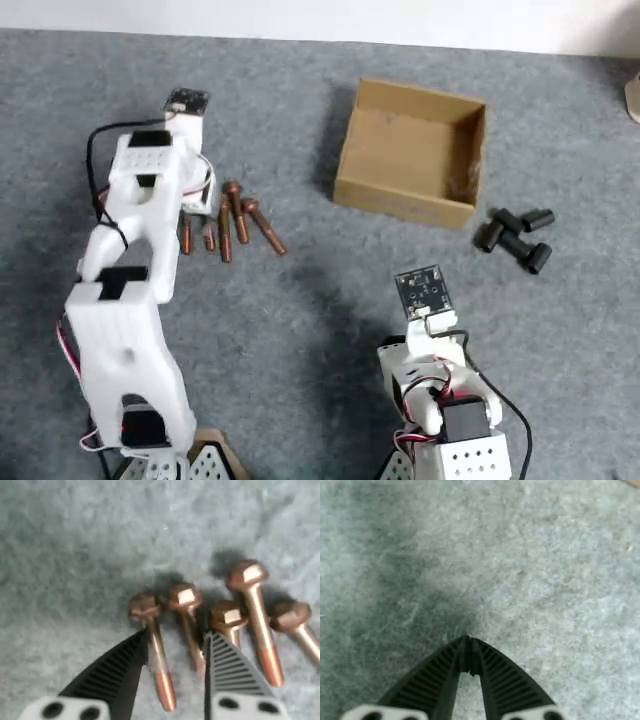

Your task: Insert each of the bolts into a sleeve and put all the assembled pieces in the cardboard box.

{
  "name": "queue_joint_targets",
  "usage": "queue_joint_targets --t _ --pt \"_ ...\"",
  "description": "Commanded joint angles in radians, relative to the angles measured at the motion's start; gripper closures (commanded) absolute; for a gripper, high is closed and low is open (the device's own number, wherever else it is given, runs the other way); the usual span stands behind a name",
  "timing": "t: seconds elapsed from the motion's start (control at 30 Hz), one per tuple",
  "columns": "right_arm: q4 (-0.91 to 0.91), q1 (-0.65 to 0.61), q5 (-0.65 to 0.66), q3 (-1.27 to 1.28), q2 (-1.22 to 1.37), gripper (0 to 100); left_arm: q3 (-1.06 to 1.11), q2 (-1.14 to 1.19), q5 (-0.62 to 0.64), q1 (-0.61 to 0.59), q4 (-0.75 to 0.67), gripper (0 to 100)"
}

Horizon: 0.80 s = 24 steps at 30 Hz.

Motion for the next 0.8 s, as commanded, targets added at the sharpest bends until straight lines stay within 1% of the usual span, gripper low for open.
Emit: queue_joint_targets --t 0.0,0.13,0.43,0.53,0.63,0.7,0.77 --pt "-0.016 -0.004 0.008 0.148 -0.008 99.5 -0.131 0.084 0.005 -0.047 0.044 81" --pt "-0.016 -0.004 0.008 0.148 -0.008 99.5 -0.196 0.127 0.072 -0.094 0.103 81" --pt "-0.016 -0.004 0.008 0.148 -0.008 99.5 -0.200 0.137 0.077 -0.099 0.129 81" --pt "-0.016 -0.004 0.008 0.148 -0.008 99.5 -0.200 0.137 0.075 -0.097 0.129 88" --pt "-0.016 -0.004 0.008 0.148 -0.008 99.5 -0.200 0.137 0.075 -0.099 0.130 99" --pt "-0.016 -0.004 0.008 0.148 -0.008 99.5 -0.189 0.137 0.077 -0.096 0.141 98" --pt "-0.016 -0.004 0.008 0.148 -0.008 99.5 -0.179 0.137 0.077 -0.093 0.146 100"
